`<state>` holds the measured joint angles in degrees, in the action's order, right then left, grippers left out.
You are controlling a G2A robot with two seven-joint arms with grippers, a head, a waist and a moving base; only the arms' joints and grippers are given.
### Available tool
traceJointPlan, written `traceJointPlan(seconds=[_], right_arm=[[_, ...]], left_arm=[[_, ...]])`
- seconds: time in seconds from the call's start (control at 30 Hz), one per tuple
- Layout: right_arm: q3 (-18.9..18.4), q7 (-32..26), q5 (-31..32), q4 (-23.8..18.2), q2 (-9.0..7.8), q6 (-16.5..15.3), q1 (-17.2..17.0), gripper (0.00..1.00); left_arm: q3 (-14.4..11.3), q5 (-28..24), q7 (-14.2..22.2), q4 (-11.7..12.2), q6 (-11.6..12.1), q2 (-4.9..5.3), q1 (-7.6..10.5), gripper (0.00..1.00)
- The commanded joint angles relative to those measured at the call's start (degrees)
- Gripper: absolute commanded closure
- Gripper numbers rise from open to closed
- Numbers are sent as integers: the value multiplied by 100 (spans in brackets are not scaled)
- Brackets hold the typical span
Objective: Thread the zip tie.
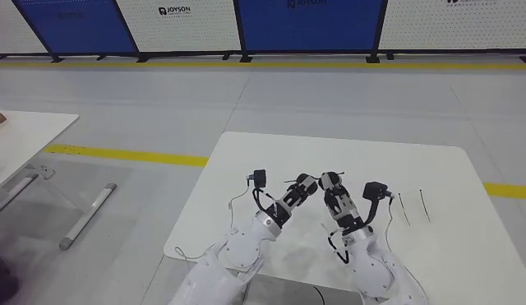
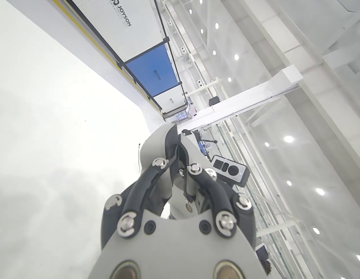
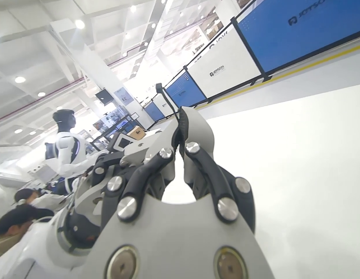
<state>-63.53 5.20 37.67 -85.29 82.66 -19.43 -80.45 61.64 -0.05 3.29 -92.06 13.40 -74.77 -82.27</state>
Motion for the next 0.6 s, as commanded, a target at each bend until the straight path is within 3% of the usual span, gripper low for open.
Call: traceJointPlan(seconds=[0.0, 0.27, 0.57], right_arm=[[-61, -218, -189, -100, -22, -5, -26, 100], [-225, -1046, -1012, -260, -118, -5, -17, 100], [-236, -1074, -585, -184, -167, 73, 16, 100]], left_arm=[[9, 27, 1, -5, 0, 4, -7, 100], [32, 246, 45, -16, 47, 26, -15, 100], [81, 291, 62, -44, 114, 44, -48, 100]])
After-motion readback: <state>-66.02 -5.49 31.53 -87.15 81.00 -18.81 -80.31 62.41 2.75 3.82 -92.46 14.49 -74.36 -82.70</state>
